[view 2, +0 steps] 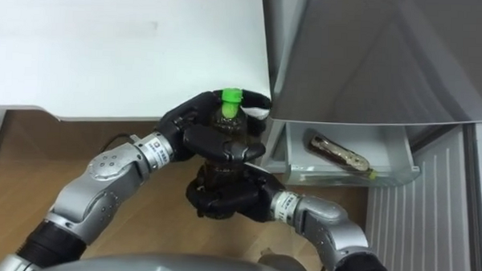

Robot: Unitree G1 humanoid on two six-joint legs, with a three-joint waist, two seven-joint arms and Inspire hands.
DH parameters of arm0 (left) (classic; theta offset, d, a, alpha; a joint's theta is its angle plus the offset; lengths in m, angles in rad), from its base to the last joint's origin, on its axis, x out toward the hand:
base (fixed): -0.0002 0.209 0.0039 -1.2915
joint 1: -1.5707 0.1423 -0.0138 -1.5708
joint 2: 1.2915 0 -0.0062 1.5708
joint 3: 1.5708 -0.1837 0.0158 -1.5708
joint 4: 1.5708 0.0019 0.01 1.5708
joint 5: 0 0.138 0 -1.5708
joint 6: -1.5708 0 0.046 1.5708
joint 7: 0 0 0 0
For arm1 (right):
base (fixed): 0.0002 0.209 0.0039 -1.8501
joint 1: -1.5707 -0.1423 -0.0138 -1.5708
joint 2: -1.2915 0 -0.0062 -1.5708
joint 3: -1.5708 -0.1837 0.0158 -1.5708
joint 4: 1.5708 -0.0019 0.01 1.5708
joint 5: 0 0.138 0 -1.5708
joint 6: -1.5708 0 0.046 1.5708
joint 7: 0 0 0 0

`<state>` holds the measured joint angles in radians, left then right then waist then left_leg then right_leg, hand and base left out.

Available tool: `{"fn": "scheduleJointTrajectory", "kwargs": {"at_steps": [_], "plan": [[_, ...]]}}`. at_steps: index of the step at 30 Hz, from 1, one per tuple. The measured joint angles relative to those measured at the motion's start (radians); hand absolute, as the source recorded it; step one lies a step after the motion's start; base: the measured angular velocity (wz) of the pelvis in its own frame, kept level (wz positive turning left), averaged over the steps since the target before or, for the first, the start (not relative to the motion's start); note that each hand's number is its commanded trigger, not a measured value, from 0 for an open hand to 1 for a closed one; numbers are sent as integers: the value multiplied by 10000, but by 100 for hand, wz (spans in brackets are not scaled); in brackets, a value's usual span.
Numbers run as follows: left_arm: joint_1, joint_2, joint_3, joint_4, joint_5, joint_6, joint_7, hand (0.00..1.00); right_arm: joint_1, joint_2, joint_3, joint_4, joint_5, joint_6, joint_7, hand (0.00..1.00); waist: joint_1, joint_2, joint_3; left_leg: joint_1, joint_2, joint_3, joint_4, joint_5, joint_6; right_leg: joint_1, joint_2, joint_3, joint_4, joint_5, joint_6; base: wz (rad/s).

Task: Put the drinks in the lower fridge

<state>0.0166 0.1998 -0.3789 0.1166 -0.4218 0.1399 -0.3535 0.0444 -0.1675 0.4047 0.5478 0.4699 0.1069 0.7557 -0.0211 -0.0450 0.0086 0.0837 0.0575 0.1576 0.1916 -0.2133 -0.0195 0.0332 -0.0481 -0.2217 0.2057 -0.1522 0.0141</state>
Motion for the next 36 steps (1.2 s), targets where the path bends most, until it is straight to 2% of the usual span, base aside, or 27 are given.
{"fn": "scheduleJointTrajectory", "kwargs": {"at_steps": [4,6,13,20,25,28,33,36], "plan": [[-3,-1,28,-2,0,-291,1,0,0,-4,23,0,-1,6,89,100,-9,156,88,-24,3,-56,-12,-9,-2,-5,3,-7,1,5,-6,0],[-4,-2,32,-24,-8,-369,0,0,8,-11,55,3,0,38,157,100,-5,214,88,-32,9,-66,-29,-10,-4,-17,14,-8,-1,5,-6,0],[-5,15,71,-314,-98,-368,14,0,47,-50,110,1,175,38,323,100,1,206,82,-20,3,-62,-24,-10,-5,2,9,-25,-13,5,-6,0],[-5,68,314,-1574,-394,-459,233,0,126,-125,116,-51,380,63,515,100,11,223,71,-23,-2,-81,-21,-10,-5,49,-6,-54,-4,5,-6,0],[-18,49,313,-1765,-479,-625,460,0,212,-193,163,-51,371,261,559,100,3,318,-1,7,-8,-71,-24,-9,-5,29,-8,-27,7,5,-6,0],[-18,25,363,-2001,-477,-626,487,0,280,-223,163,-52,359,310,559,100,14,324,-6,7,-6,-75,-21,-8,-5,17,-8,-26,5,5,-6,0],[-77,-309,913,-2484,-556,-790,581,0,281,-261,22,81,337,406,650,100,79,304,1,90,-11,-64,-18,-7,-3,40,-10,46,36,5,-5,-4],[-75,-302,1342,-2611,-545,-837,643,0,282,-271,-147,195,-22,407,691,100,117,267,25,131,-9,-93,-4,-7,-4,95,-7,41,35,2,-2,0]]}}
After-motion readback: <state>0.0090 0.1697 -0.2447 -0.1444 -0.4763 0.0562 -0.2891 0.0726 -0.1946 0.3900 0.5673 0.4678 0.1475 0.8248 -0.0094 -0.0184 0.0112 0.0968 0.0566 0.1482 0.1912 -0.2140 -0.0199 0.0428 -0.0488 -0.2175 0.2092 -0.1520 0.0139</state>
